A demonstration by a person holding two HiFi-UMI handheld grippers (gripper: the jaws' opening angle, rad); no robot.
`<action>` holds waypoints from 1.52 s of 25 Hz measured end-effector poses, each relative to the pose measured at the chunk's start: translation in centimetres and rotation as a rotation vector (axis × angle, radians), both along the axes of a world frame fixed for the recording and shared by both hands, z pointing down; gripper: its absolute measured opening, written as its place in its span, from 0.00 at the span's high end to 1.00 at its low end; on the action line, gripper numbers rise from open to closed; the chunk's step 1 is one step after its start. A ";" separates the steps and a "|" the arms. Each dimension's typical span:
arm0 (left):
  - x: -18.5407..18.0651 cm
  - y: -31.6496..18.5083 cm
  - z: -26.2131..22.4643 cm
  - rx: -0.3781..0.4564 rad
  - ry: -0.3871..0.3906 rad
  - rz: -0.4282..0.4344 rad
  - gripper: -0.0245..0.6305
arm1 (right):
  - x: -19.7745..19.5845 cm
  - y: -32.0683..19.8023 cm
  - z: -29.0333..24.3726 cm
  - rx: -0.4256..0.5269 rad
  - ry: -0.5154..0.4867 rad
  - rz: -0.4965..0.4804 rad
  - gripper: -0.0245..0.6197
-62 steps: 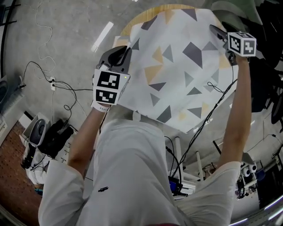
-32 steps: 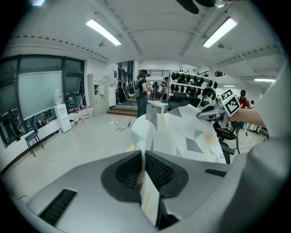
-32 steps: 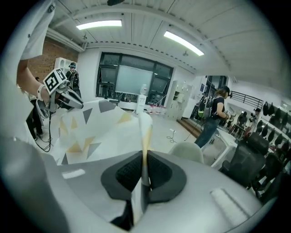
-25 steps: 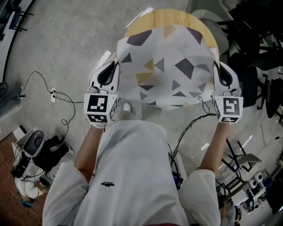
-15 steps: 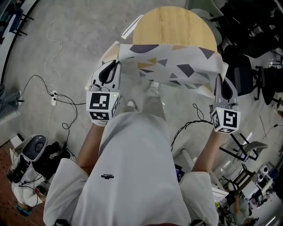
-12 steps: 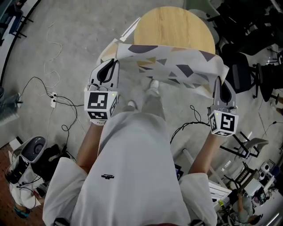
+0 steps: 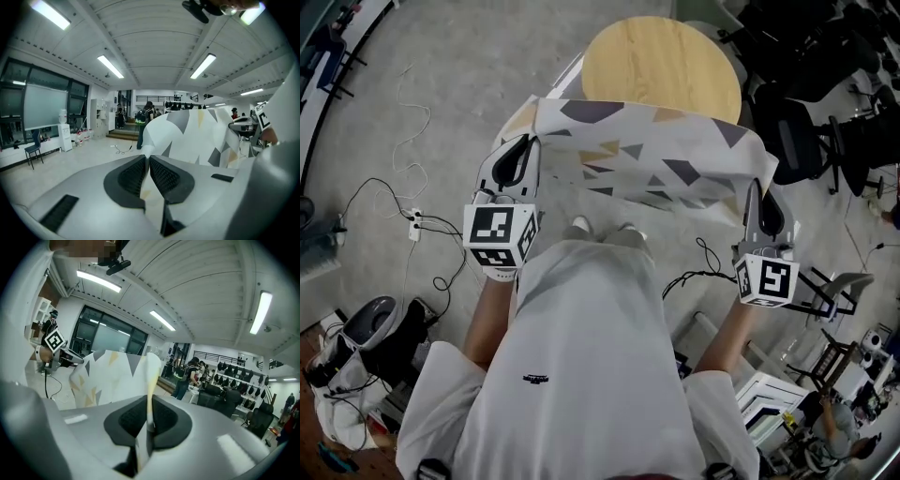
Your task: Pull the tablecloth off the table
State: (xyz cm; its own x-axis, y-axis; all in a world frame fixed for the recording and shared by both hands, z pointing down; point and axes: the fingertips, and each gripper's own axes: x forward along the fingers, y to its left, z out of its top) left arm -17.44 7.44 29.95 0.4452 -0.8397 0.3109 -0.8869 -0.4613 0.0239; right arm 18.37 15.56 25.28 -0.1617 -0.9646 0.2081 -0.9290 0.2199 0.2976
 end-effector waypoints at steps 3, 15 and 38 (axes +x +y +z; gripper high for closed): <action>-0.6 0.5 0.9 -0.034 0.005 -0.024 0.91 | -0.5 0.8 0.9 -0.029 0.004 -0.009 0.93; 1.9 3.4 0.6 -0.019 -0.040 -0.030 0.91 | 2.0 4.1 2.1 -0.040 -0.094 0.014 0.93; 2.2 3.6 0.4 -0.015 -0.037 -0.015 0.91 | 2.2 5.2 2.0 -0.020 -0.109 0.034 0.93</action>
